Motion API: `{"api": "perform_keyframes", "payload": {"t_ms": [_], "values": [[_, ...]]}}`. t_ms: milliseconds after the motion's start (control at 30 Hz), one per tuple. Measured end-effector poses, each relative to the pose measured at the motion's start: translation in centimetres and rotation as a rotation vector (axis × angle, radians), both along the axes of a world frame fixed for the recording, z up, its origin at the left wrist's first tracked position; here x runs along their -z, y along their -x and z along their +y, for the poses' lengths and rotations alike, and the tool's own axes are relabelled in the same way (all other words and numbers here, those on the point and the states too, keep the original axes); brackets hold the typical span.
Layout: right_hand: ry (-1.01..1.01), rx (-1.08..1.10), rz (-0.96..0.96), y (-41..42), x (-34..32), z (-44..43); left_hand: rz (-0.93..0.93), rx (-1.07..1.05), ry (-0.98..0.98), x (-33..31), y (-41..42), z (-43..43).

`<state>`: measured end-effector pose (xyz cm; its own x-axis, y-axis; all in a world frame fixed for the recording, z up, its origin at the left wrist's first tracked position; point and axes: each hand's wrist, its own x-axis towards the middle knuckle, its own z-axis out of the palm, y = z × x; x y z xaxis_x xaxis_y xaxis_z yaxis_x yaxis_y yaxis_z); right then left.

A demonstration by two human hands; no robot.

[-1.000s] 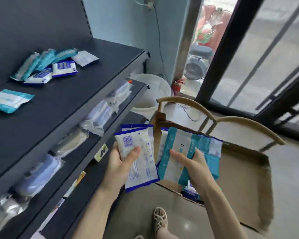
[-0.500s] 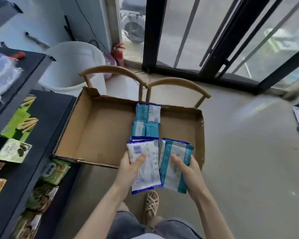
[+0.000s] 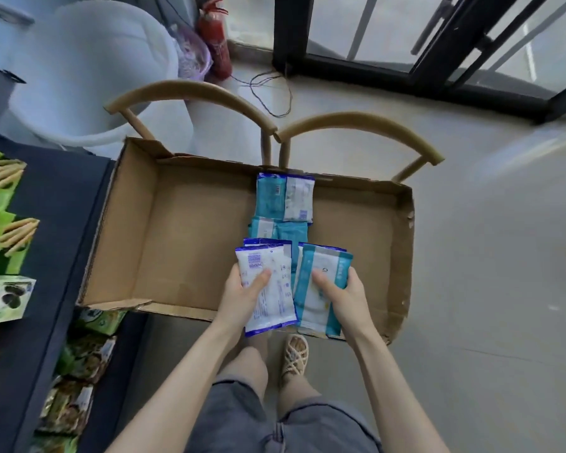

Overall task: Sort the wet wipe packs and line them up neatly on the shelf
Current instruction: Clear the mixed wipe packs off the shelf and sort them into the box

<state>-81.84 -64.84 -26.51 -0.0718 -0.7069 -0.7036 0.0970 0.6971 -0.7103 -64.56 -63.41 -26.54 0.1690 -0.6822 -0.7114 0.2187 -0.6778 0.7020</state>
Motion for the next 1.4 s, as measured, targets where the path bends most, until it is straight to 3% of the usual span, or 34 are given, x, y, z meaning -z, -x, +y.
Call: {"api": "perform_keyframes", "payload": {"t_ms": [267,600,667,767,800,967,1233,1400], "values": [[-0.073,0.044,0.086,-2.2,9.6,-9.6,-0.078,0.070,-0.062,9.6,-1.5,-10.5],[0.064,-0.045,0.219,-3.9,20.5,-20.1,-0.208,0.072,0.010,20.2,-2.3,-20.8],[0.111,-0.113,0.336,-4.2,21.9,-21.1,-0.290,0.122,0.037,21.9,-2.2,-21.6],[0.131,-0.328,0.672,-4.8,23.7,-21.4,-0.502,0.279,0.031,24.6,-2.0,-21.8],[0.124,-0.348,0.676,-4.9,24.2,-21.3,-0.498,0.291,0.032,25.2,-2.0,-21.6],[0.158,-0.294,0.440,-4.5,25.7,-21.4,-0.253,0.298,0.083,25.9,-2.8,-21.5],[0.084,-0.385,0.496,-3.8,23.9,-21.9,-0.349,0.374,0.029,23.4,-3.2,-22.0],[0.154,-0.572,0.688,-3.2,20.2,-20.3,-0.481,0.535,0.003,19.3,-4.1,-20.3]]}}
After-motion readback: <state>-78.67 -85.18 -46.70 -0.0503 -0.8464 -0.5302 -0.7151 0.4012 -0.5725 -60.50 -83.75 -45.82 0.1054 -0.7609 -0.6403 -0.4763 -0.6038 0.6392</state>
